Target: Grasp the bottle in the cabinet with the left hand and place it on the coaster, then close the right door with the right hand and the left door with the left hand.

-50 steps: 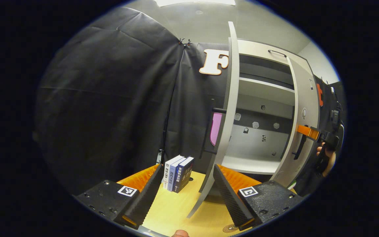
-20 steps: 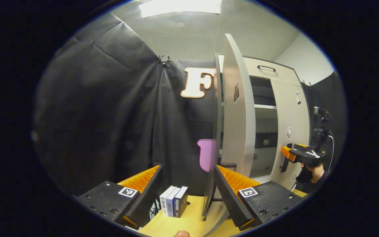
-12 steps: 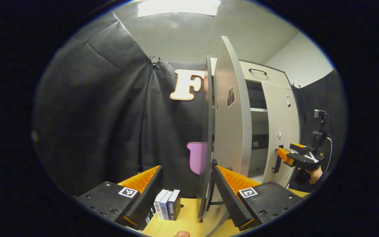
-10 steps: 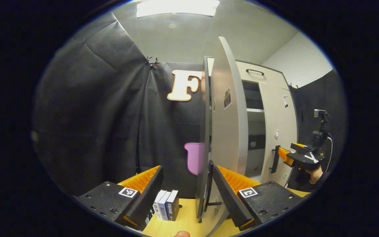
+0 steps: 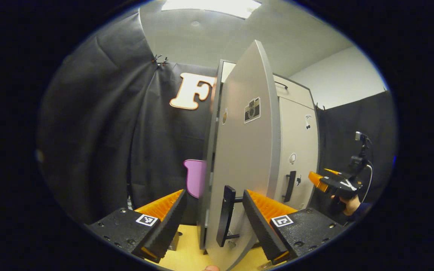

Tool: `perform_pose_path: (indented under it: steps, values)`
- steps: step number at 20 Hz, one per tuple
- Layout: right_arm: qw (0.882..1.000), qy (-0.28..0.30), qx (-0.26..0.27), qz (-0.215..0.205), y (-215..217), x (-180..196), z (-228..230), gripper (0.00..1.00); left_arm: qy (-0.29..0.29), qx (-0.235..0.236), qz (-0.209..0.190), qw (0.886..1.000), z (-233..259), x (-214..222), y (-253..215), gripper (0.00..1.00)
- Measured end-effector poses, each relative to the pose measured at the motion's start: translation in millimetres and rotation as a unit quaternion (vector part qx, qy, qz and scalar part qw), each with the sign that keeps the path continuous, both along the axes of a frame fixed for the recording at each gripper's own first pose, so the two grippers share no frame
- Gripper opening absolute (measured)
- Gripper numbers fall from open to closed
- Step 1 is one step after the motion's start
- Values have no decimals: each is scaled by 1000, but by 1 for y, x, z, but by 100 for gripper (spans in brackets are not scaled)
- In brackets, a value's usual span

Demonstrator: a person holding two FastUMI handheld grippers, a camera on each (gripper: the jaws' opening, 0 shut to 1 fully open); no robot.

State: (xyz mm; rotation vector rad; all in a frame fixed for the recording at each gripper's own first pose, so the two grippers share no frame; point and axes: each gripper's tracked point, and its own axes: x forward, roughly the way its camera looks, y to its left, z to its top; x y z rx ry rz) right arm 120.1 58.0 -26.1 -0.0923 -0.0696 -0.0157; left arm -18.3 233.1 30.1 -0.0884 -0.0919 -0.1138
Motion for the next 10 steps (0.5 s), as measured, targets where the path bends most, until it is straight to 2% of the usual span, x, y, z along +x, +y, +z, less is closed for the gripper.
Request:
perform_pose_path:
  steps: [1,3,4,5,6,7,8,9,10]
  values:
    - [1000,1,-4,1,-5,-3,-1,99,0,-1,-10,1000,-1,2,-9,94]
    - [1000,3,-14,-4,-19,-8,-2,99,-1,5,-26,1000,-3,5,-25,94]
    - [1000,7,-19,-7,-27,-11,-3,99,-2,6,-30,1000,-3,8,-32,89]
    - [1000,12,-22,-10,-35,-13,-4,99,-3,4,-33,999,-4,9,-37,89]
    - [1000,15,-23,-13,-44,-15,-4,99,-3,0,-35,999,-5,11,-41,94]
    - [999,17,-22,-16,-52,-16,-2,99,-4,-5,-35,999,-6,14,-46,89]
    - [999,16,-20,-20,-59,-16,0,99,-3,-8,-32,999,-7,16,-48,89]
    - [999,15,-19,-22,-66,-16,2,99,-1,-11,-29,1000,-9,18,-50,92]
    - [999,13,-17,-25,-73,-16,5,99,1,-16,-31,999,-10,20,-56,100]
